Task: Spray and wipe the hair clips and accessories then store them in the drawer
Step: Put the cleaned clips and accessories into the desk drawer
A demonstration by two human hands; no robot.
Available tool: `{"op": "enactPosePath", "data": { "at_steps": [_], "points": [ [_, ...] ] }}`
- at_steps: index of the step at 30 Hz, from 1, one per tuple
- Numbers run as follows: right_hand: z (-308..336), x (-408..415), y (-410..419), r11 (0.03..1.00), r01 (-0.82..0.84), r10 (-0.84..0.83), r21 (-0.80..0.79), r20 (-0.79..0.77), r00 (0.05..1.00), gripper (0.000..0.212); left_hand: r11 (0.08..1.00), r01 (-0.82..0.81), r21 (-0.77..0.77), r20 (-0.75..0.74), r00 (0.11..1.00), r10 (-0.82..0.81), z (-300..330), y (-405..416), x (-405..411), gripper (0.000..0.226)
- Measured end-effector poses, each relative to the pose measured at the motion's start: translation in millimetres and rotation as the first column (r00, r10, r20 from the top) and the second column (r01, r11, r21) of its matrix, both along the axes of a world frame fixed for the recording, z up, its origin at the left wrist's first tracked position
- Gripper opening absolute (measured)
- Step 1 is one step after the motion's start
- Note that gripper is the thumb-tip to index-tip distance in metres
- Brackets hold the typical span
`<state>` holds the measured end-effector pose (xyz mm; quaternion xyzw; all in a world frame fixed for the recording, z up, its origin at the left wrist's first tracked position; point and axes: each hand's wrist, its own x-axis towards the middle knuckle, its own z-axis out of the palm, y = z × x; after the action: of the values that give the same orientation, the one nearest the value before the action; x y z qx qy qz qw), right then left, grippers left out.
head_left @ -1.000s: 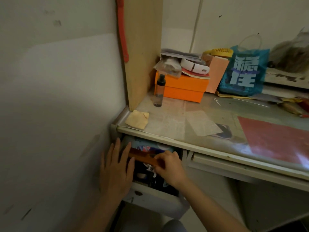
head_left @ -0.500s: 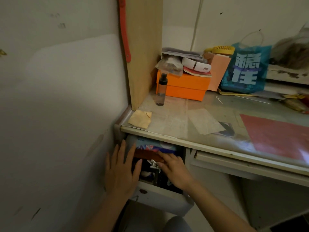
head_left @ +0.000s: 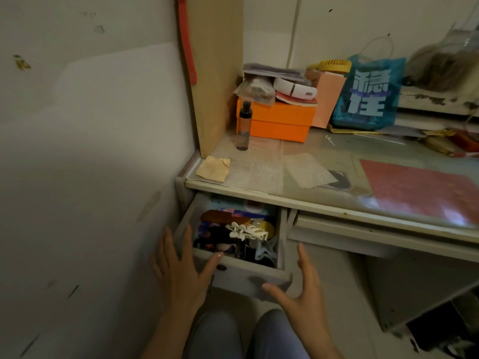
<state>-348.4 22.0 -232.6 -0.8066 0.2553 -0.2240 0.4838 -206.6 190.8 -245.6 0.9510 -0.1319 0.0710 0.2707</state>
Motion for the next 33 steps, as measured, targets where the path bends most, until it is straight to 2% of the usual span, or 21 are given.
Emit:
{"op": "enactPosePath", "data": {
  "at_steps": [6,10,14,17,33],
  "points": [
    [-22.5,-1.9,14.8,0.961,0.011,-0.013,0.275,0.005,1.000,0.091,0.999,-0.032,-0.026,-0.073,0.997,0.030,-5.5,4.3,-14.9,0.119],
    [-28.6,3.5,16.1,0.956,0.048,-0.060,0.290,0.030,0.998,0.075,0.992,-0.068,-0.107,-0.114,0.992,0.055,-1.9,5.3,-19.4,0.130],
    [-34.6,6.4,11.5,0.933,0.042,-0.057,0.357,0.032,0.998,0.074,0.958,-0.199,-0.206,-0.266,0.954,0.140,3.7,5.1,-21.6,0.146],
    [-37.3,8.6,11.7,0.926,0.062,-0.082,0.373,0.038,0.996,0.071,0.938,-0.215,-0.271,-0.340,0.933,0.115,1.9,2.6,-22.8,0.147],
    [-37.5,30.6,0.3,0.926,0.125,-0.167,0.357,0.090,0.982,0.053,0.916,-0.174,-0.360,-0.271,0.960,0.075,-3.7,-19.4,-5.9,0.146]
  ]
}}
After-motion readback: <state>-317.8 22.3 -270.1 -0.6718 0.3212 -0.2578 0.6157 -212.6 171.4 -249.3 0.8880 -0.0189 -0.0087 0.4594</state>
